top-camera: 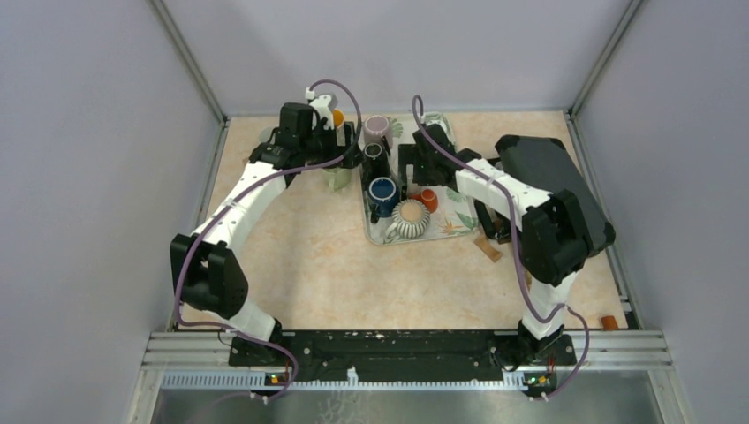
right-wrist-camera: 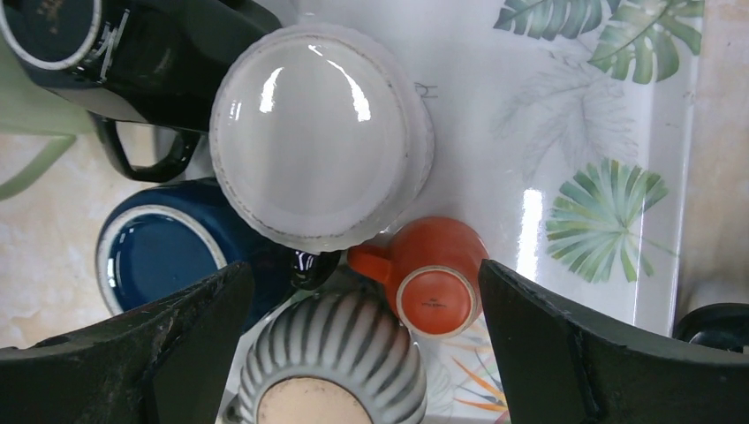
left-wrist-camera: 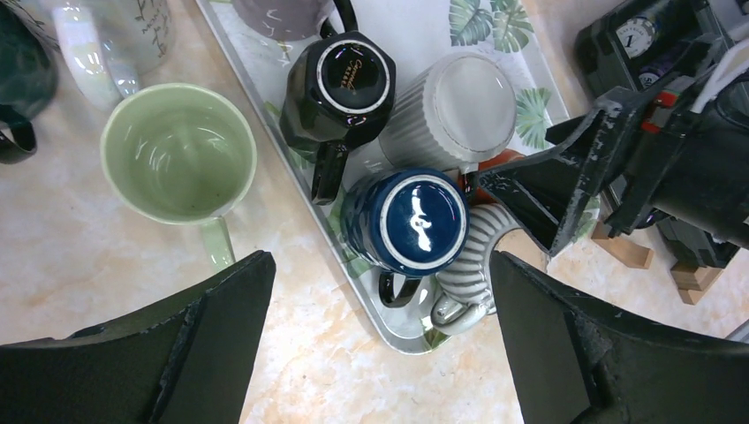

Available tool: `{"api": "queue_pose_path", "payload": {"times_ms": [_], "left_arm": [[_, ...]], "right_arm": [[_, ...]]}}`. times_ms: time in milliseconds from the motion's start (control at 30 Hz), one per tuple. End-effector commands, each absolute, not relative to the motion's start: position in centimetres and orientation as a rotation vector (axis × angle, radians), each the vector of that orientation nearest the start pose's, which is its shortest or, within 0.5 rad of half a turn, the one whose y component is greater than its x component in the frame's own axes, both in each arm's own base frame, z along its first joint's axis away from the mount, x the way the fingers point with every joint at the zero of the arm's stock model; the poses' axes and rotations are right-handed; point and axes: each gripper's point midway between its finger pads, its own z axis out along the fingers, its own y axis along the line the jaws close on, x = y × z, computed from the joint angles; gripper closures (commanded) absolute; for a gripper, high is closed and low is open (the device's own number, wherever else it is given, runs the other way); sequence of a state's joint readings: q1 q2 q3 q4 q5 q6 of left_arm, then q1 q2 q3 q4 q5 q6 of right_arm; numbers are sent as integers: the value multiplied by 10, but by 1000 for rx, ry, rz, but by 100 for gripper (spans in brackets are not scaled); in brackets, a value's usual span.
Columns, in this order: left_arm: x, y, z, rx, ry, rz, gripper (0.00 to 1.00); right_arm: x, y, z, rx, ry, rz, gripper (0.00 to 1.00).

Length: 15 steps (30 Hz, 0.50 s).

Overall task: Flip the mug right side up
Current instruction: Turn over the cup on the tray.

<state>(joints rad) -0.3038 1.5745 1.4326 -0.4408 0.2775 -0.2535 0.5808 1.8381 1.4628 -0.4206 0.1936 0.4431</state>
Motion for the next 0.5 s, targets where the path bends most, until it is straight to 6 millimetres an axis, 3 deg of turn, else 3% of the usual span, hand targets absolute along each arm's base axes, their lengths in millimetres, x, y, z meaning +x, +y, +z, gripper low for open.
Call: {"api": "queue_pose_path", "payload": {"times_ms": [0,300,467], "left_arm": [[408,-196,256,241,2110,-671,2],[406,-196,256,249,2109,-672,2],[406,-196,255,248,2108,-669,2]], "right_arm": [[429,262,141,-98,2320,253,1],[434,261,118,-131,2355,200,1],[440,249,110,-140,2368,153,1]]}}
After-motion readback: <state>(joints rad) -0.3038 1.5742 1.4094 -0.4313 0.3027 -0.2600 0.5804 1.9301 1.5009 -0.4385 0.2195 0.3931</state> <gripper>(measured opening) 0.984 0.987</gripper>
